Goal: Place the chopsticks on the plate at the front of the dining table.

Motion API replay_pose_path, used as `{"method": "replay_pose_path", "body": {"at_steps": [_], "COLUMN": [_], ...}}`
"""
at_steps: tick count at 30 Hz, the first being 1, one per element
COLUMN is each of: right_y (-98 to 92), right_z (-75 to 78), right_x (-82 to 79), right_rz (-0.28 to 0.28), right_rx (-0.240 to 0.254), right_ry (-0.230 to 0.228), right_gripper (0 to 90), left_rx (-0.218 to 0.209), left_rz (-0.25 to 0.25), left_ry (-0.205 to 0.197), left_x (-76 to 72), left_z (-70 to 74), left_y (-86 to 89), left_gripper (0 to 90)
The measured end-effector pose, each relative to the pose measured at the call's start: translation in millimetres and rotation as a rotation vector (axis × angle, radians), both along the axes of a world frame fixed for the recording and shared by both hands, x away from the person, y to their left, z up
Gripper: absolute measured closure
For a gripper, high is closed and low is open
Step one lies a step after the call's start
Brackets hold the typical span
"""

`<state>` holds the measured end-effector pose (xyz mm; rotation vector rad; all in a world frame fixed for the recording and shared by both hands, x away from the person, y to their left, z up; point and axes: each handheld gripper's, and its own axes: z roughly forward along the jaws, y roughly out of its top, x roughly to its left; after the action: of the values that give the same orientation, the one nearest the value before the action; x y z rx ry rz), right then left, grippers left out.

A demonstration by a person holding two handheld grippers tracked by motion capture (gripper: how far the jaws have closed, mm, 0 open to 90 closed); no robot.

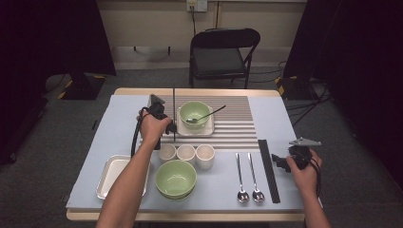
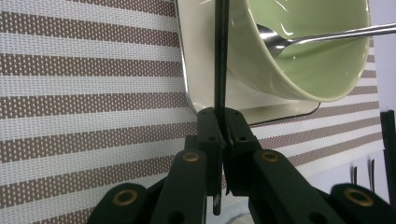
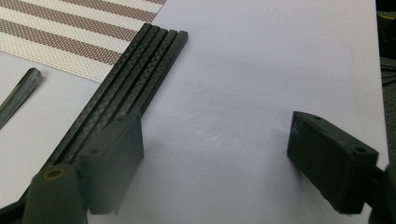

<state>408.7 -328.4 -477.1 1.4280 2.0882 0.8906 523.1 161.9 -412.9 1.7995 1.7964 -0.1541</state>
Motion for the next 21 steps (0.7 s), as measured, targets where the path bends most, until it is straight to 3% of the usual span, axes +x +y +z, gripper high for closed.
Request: {"method": "replay_pose_path", "body": {"at_steps": [21], "right_y": [0.1], "right_z": [0.0], "right_x": [0.0], "right_rz": [-0.003], "right_rx": [0.002], "right_ry": [0.001], "right_gripper": [17.6], "left_rx": [-0.001], "left_rz": [0.009], "left_ry": [0.017], "left_x": [1.0], "left_z": [-7.6], "left_y": [-0.3], "left_gripper": [87.1]}}
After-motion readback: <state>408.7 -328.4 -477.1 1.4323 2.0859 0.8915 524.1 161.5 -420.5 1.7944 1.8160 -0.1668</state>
